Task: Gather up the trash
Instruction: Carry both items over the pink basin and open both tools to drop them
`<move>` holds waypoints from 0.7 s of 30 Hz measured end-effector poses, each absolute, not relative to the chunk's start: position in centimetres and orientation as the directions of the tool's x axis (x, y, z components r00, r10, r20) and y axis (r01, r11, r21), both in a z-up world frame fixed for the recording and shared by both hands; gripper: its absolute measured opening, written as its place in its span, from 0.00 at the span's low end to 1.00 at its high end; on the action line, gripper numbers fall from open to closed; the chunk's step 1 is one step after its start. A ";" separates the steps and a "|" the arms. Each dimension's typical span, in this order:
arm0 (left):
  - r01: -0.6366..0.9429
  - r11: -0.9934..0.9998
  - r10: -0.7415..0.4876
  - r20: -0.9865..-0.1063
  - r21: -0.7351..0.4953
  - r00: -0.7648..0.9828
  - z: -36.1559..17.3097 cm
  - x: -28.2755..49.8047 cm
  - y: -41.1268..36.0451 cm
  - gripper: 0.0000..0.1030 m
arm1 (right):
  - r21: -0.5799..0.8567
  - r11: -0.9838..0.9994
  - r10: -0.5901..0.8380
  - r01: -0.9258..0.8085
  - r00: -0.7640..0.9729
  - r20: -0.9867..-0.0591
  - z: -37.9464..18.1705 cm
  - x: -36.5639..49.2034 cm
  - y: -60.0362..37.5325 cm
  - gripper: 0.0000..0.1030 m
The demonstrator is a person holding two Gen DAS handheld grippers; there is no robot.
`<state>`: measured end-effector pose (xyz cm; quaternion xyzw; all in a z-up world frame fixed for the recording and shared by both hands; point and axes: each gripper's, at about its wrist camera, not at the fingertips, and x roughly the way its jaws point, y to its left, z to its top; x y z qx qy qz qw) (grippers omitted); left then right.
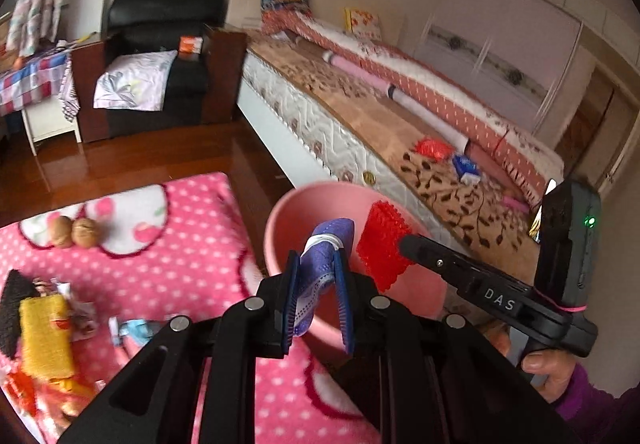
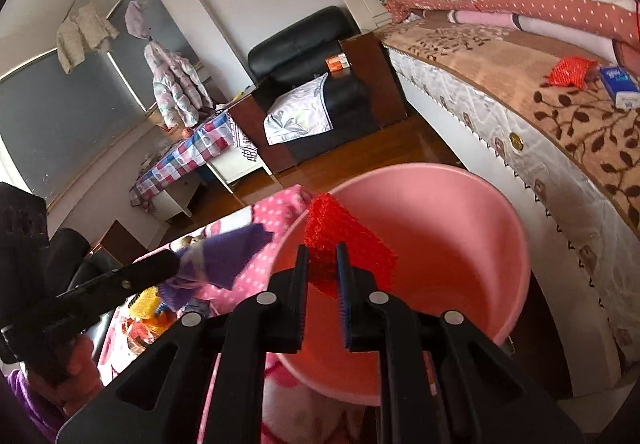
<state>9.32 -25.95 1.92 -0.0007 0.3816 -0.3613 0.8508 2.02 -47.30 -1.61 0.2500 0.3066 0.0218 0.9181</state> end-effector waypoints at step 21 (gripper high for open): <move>0.549 0.794 -0.559 -0.669 -0.261 0.491 0.9 9.4 -26.6 0.42 | 0.396 0.910 0.154 0.123 0.786 -0.598 -2.3 2.2 -46.5 0.39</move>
